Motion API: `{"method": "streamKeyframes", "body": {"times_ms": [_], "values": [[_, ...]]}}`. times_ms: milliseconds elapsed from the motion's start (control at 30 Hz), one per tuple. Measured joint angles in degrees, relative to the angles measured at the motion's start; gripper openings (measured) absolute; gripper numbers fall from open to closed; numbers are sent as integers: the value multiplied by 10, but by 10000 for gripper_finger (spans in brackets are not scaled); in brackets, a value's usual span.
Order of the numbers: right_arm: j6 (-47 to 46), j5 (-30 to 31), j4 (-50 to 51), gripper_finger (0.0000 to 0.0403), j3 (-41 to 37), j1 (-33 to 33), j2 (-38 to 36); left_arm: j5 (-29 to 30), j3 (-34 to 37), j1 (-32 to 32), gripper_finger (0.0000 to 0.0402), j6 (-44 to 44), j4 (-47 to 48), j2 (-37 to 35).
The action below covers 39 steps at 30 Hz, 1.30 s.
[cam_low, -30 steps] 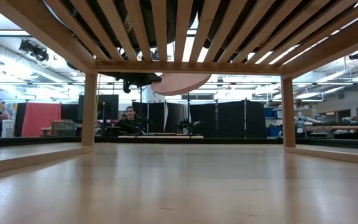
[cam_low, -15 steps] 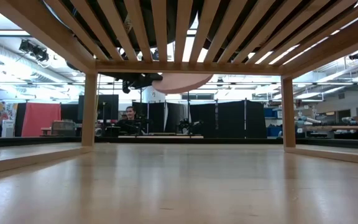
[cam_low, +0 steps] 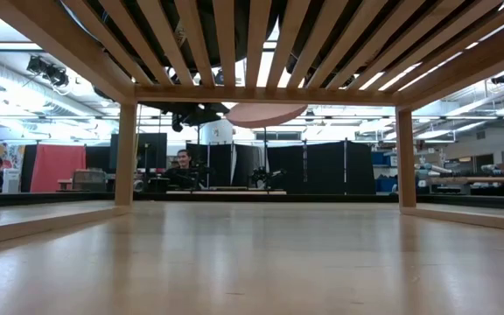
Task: Place and stack plates onto a shelf
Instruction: Stack the light pink plate on top of the black plate on the shelf
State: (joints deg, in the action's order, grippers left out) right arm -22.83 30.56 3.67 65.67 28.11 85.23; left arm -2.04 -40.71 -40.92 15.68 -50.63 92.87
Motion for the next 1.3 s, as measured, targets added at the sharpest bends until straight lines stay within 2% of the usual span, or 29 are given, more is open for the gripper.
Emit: {"method": "streamKeyframes", "body": {"times_ms": [300, 667, 800, 1133, 1300], "values": [[-2, -1, -6, 19, 0, 35, -8, 0, 1, 0, 178, 0, 2, 1], [-2, -68, 2, 19, 0, 59, -89, 0, 1, 0, 178, 0, 4, 1], [-25, -135, 8, 19, 0, 58, -137, -1, 1, 0, 178, 0, 4, 1], [-147, -391, 103, 19, 0, 55, -248, -1, 1, 0, 178, 0, 4, 1], [-181, -472, 174, 19, 0, 31, -282, -1, 1, 0, 178, 0, 4, 1]]}}
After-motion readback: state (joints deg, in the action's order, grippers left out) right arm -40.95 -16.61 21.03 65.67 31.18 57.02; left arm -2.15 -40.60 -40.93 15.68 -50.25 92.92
